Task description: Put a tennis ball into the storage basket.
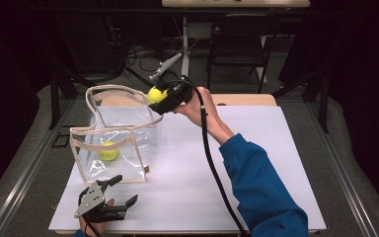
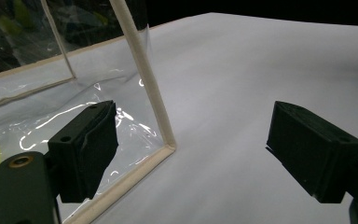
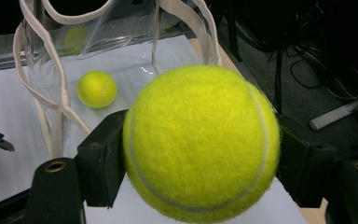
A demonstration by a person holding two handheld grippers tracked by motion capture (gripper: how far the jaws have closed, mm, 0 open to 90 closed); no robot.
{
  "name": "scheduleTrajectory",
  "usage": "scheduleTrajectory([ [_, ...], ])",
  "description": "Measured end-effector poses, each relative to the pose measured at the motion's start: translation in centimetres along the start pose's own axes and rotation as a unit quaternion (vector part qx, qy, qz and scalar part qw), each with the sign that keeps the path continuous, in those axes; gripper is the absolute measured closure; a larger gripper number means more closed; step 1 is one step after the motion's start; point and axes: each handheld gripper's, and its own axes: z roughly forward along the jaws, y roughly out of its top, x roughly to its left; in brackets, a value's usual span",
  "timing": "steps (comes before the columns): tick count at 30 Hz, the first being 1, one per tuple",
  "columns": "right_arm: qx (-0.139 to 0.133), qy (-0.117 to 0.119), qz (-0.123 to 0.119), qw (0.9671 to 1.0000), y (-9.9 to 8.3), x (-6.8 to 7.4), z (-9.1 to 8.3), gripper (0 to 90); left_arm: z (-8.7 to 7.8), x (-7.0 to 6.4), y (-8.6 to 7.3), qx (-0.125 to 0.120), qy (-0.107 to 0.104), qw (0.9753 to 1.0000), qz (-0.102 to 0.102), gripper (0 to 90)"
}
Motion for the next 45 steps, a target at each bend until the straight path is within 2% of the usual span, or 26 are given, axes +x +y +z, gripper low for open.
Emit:
scheduleTrajectory([
  [12,-0.004,0.005,-0.002,1.0000,0.9,0.6,0.5,26.7,0.0,-0.1,0.0,0.001,-0.001,1.0000,0.002,16.0],
  [19,-0.003,0.005,-0.013,0.9999,1.5,1.2,0.7,26.7,0.1,-0.1,0.0,0.003,-0.001,1.0000,0.001,16.0],
  [29,-0.006,0.008,-0.014,0.9999,1.7,1.6,1.0,26.7,0.1,-0.1,0.0,0.001,-0.001,1.0000,0.000,16.0],
  [45,0.003,0.021,-0.019,0.9996,2.5,2.6,3.1,26.7,0.0,-0.1,0.0,0.000,-0.001,1.0000,0.002,16.0],
])
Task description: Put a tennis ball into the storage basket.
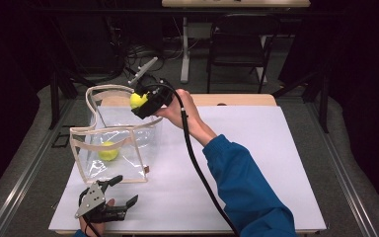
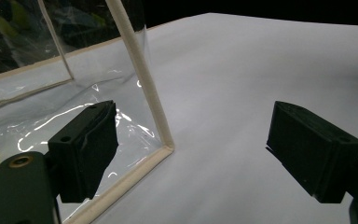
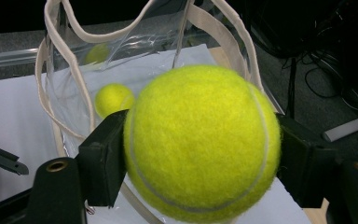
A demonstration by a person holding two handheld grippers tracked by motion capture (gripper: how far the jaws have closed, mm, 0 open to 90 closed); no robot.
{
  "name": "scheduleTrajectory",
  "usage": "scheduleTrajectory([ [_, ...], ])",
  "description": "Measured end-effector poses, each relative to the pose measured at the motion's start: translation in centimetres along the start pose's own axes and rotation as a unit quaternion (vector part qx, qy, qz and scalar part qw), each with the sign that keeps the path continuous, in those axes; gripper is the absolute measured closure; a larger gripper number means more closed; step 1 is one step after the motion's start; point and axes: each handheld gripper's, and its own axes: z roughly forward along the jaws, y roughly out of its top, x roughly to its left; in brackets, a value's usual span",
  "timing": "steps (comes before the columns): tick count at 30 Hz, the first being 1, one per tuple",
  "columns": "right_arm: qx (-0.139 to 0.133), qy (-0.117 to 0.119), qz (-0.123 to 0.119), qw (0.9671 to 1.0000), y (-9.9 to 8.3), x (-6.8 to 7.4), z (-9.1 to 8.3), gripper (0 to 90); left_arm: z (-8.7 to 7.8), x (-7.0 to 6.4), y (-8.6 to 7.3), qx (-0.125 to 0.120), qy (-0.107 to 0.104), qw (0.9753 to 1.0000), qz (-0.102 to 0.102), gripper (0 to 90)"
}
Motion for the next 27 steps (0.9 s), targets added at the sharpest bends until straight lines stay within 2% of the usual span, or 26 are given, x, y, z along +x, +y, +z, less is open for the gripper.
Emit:
scheduleTrajectory([
  [15,0.015,0.001,-0.004,0.9999,0.2,0.2,1.5,26.8,-0.1,0.1,0.0,0.002,-0.003,1.0000,0.000,16.0],
  [27,0.025,0.006,0.000,0.9997,0.0,-0.2,2.3,26.8,0.0,0.1,0.0,0.000,0.000,1.0000,-0.002,16.0],
])
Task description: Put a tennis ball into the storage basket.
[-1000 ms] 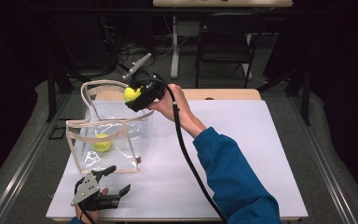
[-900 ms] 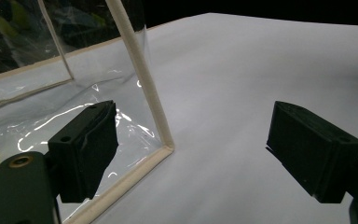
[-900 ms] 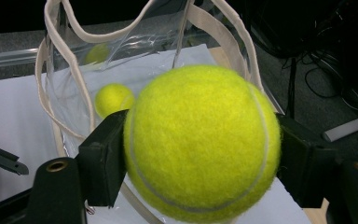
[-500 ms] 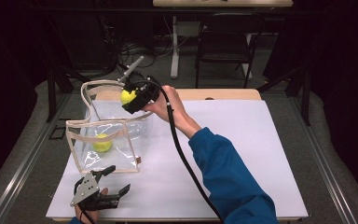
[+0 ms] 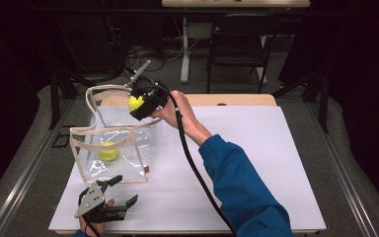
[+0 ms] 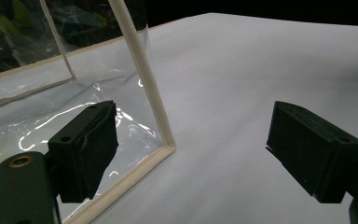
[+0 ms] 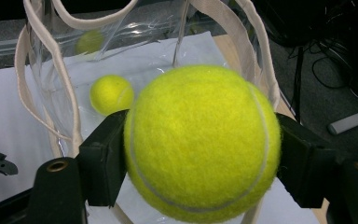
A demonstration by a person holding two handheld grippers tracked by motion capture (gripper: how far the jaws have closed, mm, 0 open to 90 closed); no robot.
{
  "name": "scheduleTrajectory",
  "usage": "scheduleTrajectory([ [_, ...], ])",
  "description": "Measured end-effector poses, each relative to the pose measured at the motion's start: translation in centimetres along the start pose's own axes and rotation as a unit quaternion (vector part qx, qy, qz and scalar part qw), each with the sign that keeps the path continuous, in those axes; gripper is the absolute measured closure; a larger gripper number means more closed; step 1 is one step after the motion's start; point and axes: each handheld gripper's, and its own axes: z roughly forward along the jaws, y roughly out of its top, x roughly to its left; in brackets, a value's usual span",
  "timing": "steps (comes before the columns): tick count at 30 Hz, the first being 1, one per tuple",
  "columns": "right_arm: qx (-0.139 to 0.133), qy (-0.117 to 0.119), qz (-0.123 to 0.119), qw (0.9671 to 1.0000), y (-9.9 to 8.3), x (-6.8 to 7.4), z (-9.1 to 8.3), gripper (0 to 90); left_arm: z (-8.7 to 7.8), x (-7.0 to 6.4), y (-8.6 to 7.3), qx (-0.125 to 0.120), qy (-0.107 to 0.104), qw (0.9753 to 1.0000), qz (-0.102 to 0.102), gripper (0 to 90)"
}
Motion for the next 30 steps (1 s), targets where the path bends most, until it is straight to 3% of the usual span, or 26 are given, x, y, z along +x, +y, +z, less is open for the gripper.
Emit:
scheduleTrajectory([
  [30,0.030,0.023,0.012,0.9992,-0.4,-0.2,2.7,26.5,0.0,0.0,0.0,-0.001,-0.001,1.0000,-0.001,15.9],
])
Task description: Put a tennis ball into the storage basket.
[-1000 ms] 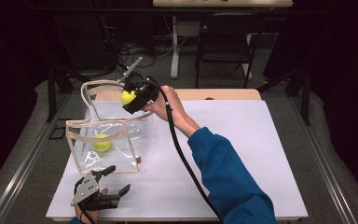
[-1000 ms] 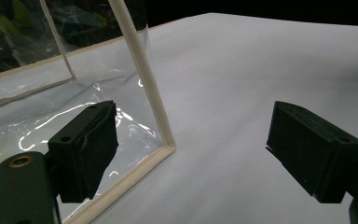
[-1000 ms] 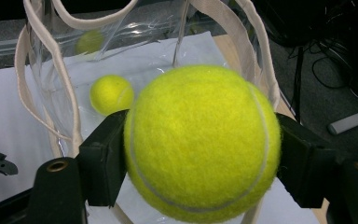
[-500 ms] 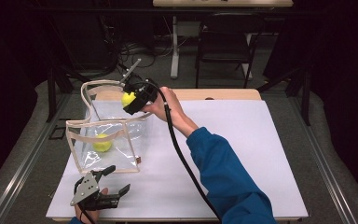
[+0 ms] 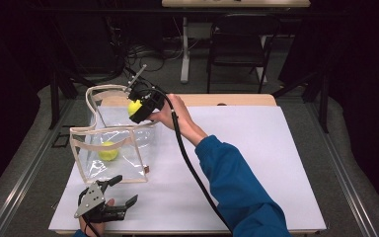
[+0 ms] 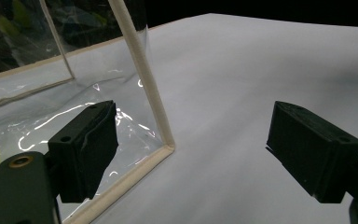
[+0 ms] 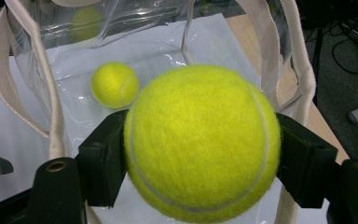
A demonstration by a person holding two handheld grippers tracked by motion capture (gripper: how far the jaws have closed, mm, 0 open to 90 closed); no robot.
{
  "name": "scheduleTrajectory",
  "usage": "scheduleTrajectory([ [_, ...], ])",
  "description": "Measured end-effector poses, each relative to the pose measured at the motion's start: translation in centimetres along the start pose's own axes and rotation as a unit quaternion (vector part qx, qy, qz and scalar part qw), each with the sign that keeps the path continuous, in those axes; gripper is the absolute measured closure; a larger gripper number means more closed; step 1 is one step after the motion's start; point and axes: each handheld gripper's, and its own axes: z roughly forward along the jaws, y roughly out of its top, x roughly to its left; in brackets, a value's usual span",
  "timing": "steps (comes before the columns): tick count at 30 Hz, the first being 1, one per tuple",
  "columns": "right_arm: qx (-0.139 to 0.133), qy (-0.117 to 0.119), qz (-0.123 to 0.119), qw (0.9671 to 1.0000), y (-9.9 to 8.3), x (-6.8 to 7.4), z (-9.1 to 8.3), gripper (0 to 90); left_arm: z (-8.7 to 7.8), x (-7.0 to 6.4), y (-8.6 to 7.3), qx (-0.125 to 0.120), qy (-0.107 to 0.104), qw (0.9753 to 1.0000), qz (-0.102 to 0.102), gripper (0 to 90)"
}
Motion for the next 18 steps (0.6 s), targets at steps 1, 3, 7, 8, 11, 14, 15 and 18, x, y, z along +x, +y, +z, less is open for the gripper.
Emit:
scheduleTrajectory([
  [1,0.000,0.000,0.000,1.0000,0.02,0.03,0.03,26.6,0.00,0.00,0.00,0.000,0.000,1.0000,0.000,15.9],
  [3,0.001,0.000,-0.001,1.0000,0.04,0.05,0.12,26.6,0.00,0.00,0.00,0.000,0.000,1.0000,0.000,15.9],
  [7,0.003,0.002,0.001,1.0000,0.04,0.03,0.32,26.6,-0.01,0.00,0.00,0.000,0.000,1.0000,0.000,16.0],
  [8,0.004,0.002,0.001,1.0000,0.03,0.03,0.34,26.5,-0.01,0.00,0.00,0.000,0.000,1.0000,0.000,16.0],
  [11,0.004,0.002,0.001,1.0000,0.02,0.01,0.36,26.5,0.00,0.02,0.00,0.000,-0.001,1.0000,0.000,16.0],
  [14,0.006,0.002,0.002,1.0000,-0.01,-0.04,0.38,26.5,0.00,0.01,-0.01,0.000,0.000,1.0000,-0.001,16.0],
  [15,0.006,0.002,0.003,1.0000,-0.02,-0.05,0.41,26.5,0.00,0.00,0.00,0.000,-0.001,1.0000,-0.001,16.0],
  [18,0.009,0.004,0.004,0.9999,-0.04,-0.06,0.44,26.4,0.00,0.01,0.00,0.000,-0.001,1.0000,0.000,16.0],
])
